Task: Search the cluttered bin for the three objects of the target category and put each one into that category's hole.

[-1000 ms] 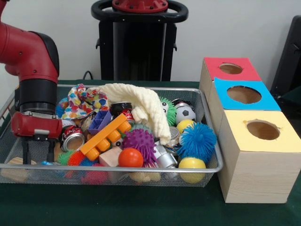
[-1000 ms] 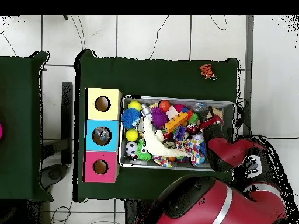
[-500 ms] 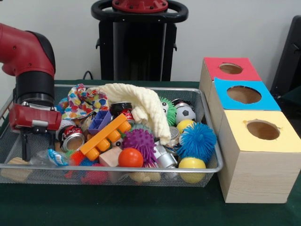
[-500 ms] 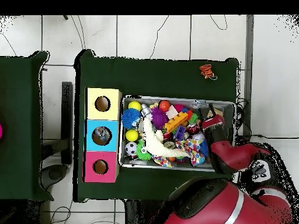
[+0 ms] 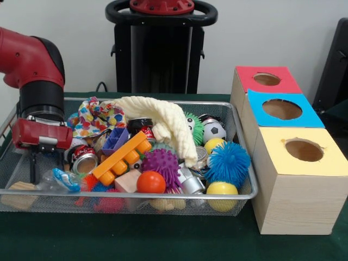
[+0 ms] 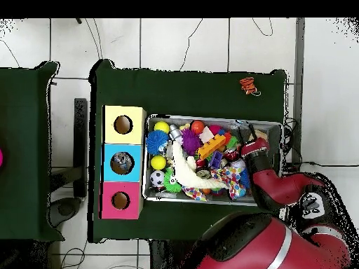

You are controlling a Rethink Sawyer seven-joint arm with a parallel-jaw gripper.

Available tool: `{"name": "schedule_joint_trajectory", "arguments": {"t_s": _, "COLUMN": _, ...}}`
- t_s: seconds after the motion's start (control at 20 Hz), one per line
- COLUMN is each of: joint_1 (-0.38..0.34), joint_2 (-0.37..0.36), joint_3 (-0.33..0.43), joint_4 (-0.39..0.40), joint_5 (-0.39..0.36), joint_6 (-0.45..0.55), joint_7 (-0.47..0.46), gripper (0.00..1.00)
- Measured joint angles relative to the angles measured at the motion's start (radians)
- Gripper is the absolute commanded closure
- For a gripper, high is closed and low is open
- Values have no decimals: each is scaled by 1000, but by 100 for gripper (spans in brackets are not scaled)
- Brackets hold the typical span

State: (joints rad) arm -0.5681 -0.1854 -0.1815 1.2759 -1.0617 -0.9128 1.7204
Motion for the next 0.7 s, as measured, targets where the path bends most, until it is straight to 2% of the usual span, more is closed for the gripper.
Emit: {"name": "schedule_joint_trajectory", "arguments": {"t_s": 0.7, "joint_1": 65, "joint_2": 3, "joint_3": -45, "joint_4": -2, "joint_5": 11, "joint_6": 59, "joint_7": 0, "gripper": 100}}
